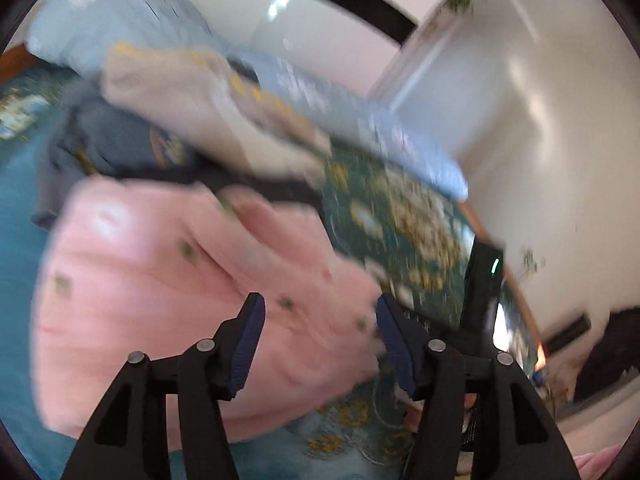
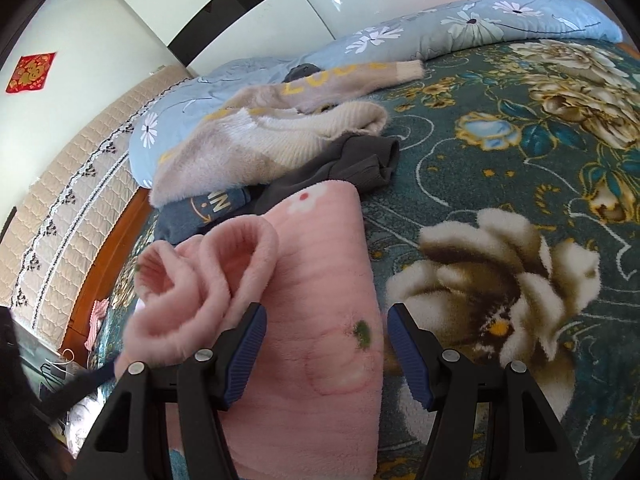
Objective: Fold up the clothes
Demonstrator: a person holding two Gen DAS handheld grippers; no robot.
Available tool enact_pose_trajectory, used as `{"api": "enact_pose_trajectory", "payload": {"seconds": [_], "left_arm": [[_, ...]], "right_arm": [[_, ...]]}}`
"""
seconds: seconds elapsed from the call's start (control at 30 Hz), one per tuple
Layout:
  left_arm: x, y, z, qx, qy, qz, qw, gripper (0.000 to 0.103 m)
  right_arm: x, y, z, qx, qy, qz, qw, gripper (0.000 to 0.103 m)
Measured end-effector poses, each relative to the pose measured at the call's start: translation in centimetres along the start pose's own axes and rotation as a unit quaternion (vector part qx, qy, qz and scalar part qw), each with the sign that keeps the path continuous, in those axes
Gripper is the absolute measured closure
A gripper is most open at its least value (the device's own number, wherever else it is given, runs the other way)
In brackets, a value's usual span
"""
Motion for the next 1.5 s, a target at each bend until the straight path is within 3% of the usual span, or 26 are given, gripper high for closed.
{"api": "enact_pose_trajectory", "payload": {"seconds": [0.13,0.3,0.4,0.5,0.6,0.77,0.83,0.9,1.03,1.07,1.1,1.13,1.3,1.4,1.5], "left_arm": [[-3.9,0.5,-6.1,-0.07,0.048,0.061,0.9945,0.038],[-4.7,-3.0,-12.3,-0.151,0.088,0.048,0.9834,0.038],[-3.2,-4.7,-13.0,-0.149,0.097,0.014,0.9839,0.038],[-1.8,-5.6,-12.2,-0.12,0.118,-0.013,0.9856,0.038],[-1.2,-6.0,-11.7,-0.091,0.138,-0.022,0.9861,0.038],[-1.9,-6.8,-12.4,-0.096,0.131,-0.022,0.9864,0.038],[-1.9,-6.8,-12.8,-0.097,0.13,-0.023,0.9864,0.038],[-2.1,-6.8,-12.8,-0.095,0.129,-0.023,0.9868,0.038],[-2.1,-7.0,-13.3,-0.106,0.12,-0.024,0.9868,0.038],[-2.1,-7.0,-13.4,-0.108,0.119,-0.025,0.9868,0.038],[-2.2,-7.0,-13.4,-0.109,0.117,-0.025,0.9868,0.038],[-2.1,-7.0,-13.5,-0.11,0.116,-0.026,0.9868,0.038],[-2.2,-7.1,-13.7,-0.114,0.112,-0.027,0.9867,0.038],[-2.2,-7.1,-13.9,-0.119,0.109,-0.029,0.9865,0.038],[-2.1,-7.3,-14.0,-0.121,0.111,-0.031,0.986,0.038]], "right_arm": [[-0.6,0.4,0.3,0.024,0.019,0.005,1.0,0.036],[-2.3,1.5,-0.1,0.054,0.063,0.024,0.996,0.036],[-3.6,2.1,-2.9,-0.007,0.069,0.032,0.997,0.036],[-3.2,2.0,-7.3,-0.112,0.052,0.015,0.992,0.036],[-2.5,2.2,-11.6,-0.218,0.016,0.005,0.976,0.036],[-0.4,2.2,-16.2,-0.321,0.018,-0.043,0.946,0.034],[1.6,2.1,-16.9,-0.348,-0.014,-0.064,0.935,0.034],[3.0,1.9,-16.7,-0.337,-0.026,-0.094,0.936,0.034],[3.6,1.0,-16.5,-0.319,-0.004,-0.123,0.94,0.035],[3.3,1.0,-16.6,-0.32,-0.001,-0.119,0.94,0.047],[2.8,1.2,-16.6,-0.316,0.005,-0.112,0.942,0.079],[2.4,1.5,-16.6,-0.309,0.01,-0.105,0.945,0.089],[-1.1,5.2,-13.7,-0.203,0.066,-0.045,0.976,0.089],[-0.7,6.3,-10.2,-0.131,0.085,-0.055,0.986,0.089],[1.9,5.5,-6.8,-0.071,0.075,-0.092,0.99,0.085]]}}
Point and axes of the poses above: each gripper's, at about its wrist camera, not at the fingertips, and x roughly the way its jaws point, z to its right, y to its top, the point moved 4 cm from there along x, roughly the way its jaws point
